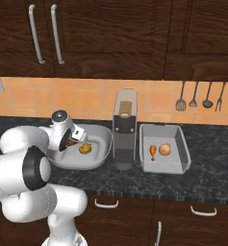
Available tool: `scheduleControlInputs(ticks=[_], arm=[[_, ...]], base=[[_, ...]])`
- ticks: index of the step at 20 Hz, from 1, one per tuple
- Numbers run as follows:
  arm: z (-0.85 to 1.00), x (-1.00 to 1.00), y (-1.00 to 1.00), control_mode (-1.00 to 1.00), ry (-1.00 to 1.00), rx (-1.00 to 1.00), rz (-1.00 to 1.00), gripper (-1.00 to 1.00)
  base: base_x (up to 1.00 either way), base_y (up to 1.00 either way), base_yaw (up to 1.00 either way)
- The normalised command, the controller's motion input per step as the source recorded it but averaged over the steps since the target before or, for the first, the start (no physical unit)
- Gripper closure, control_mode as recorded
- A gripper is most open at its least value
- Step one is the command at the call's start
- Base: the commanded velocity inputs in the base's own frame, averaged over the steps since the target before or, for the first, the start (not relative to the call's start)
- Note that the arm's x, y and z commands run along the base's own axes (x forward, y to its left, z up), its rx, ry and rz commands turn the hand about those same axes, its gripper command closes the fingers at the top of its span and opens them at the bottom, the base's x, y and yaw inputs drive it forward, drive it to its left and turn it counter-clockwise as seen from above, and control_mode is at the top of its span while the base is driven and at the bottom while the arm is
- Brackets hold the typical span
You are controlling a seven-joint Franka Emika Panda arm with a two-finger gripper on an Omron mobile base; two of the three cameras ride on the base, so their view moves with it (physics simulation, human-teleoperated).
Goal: Place one squash and one chicken drumstick in each tupperware on the nearby counter, to pack two identical lunches.
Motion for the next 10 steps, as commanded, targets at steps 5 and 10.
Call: scheduleControlInputs(ticks=[5,10], arm=[[0.10,0.32,0.14,-1.00,-0.03,0.00,0.00,-1.00],[0.00,0.35,0.09,-1.00,-0.03,0.00,-0.01,-1.00]], base=[[0.00,0.00,0.00],[0.00,0.00,0.00]])
